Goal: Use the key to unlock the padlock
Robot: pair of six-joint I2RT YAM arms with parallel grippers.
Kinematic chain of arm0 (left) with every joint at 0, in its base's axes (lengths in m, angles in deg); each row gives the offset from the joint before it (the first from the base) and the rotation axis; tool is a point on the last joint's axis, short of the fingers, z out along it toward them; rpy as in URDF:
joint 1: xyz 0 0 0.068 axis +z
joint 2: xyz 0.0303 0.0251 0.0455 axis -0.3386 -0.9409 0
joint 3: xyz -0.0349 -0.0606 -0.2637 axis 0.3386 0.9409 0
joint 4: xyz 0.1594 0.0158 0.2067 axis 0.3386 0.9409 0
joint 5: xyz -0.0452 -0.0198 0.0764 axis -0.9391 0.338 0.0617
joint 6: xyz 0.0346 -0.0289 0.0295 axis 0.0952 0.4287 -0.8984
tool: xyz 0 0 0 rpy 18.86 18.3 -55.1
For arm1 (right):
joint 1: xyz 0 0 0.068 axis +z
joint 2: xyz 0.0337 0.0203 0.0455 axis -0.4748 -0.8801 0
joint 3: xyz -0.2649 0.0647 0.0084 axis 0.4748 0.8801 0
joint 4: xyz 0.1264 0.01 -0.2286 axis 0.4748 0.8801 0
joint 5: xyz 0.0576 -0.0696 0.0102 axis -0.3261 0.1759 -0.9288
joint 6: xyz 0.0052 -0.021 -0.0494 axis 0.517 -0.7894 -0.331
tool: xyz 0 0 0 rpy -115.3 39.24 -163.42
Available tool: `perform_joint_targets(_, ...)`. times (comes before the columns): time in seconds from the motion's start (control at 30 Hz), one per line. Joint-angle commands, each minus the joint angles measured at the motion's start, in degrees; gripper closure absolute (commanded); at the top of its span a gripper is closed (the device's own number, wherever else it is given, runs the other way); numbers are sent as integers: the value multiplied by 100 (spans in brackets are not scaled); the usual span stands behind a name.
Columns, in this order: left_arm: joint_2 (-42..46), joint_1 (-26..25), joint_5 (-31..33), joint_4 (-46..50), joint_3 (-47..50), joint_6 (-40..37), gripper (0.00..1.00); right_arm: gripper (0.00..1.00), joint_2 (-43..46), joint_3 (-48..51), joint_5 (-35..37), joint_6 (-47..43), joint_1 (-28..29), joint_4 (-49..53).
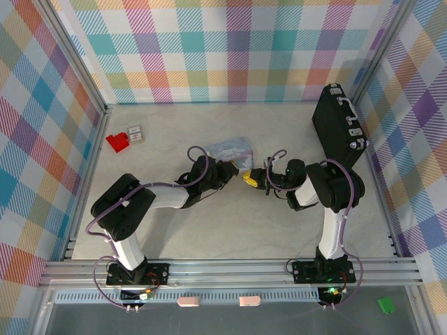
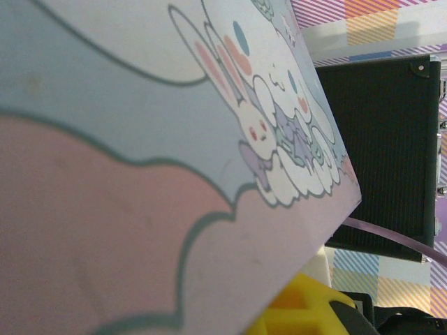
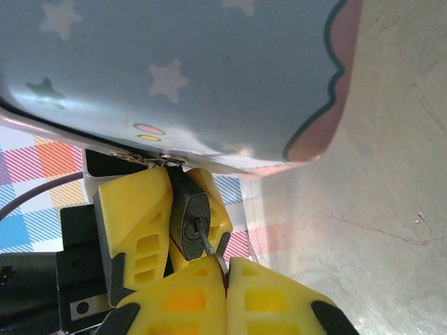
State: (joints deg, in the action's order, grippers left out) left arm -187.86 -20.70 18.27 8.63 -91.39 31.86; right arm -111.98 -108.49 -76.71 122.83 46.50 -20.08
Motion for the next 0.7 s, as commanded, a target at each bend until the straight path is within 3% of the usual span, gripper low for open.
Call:
perform_joint_targets(0.0,136,-765,-1837,-693,-414,53,100,100,251,-380,342,-244,260,-347)
perform_joint_targets(0.67,-36,-724,-1843,-792,-277,39,100,100,535,-295,219,-276,347,-347)
